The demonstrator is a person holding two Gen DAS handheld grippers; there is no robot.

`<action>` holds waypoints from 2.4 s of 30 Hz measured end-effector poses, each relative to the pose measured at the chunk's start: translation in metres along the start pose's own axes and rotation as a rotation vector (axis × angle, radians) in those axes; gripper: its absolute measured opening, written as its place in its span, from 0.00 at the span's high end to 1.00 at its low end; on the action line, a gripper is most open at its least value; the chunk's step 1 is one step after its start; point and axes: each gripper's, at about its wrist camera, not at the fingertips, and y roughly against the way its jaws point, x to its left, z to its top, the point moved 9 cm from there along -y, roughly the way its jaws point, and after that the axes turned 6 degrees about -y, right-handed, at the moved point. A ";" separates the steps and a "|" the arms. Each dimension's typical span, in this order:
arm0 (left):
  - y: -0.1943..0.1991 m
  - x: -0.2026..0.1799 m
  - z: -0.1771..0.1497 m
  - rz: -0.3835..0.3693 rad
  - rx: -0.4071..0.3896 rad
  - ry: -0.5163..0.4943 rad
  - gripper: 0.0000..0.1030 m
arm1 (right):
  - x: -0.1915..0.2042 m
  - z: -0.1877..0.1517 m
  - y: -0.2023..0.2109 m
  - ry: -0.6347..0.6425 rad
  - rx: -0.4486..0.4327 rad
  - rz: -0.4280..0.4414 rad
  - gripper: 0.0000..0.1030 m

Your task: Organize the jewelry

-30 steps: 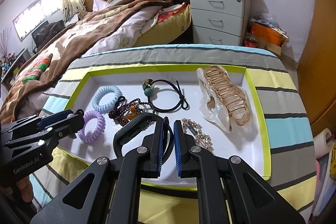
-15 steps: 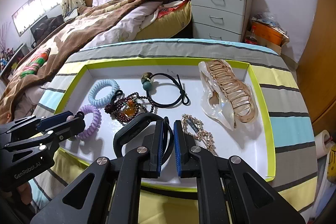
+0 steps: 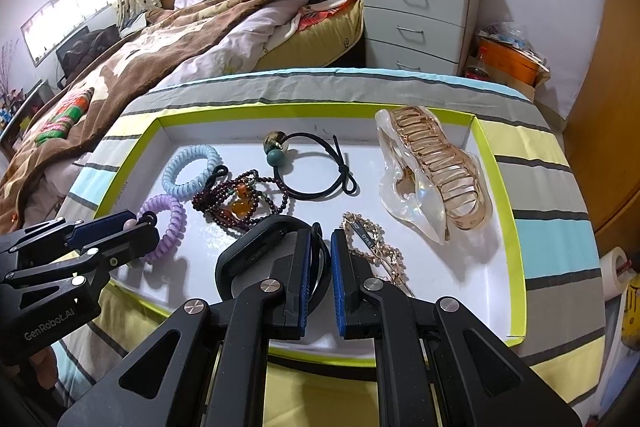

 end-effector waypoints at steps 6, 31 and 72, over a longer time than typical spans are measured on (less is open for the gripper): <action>-0.001 0.000 0.000 0.003 0.001 0.000 0.68 | 0.001 -0.002 -0.001 0.002 0.002 0.001 0.90; 0.000 -0.003 -0.003 0.011 0.010 -0.014 0.65 | 0.000 0.000 0.006 -0.005 -0.009 0.004 0.86; 0.050 -0.010 -0.020 0.195 -0.080 -0.005 0.49 | -0.004 -0.029 0.074 -0.011 -0.152 -0.060 0.67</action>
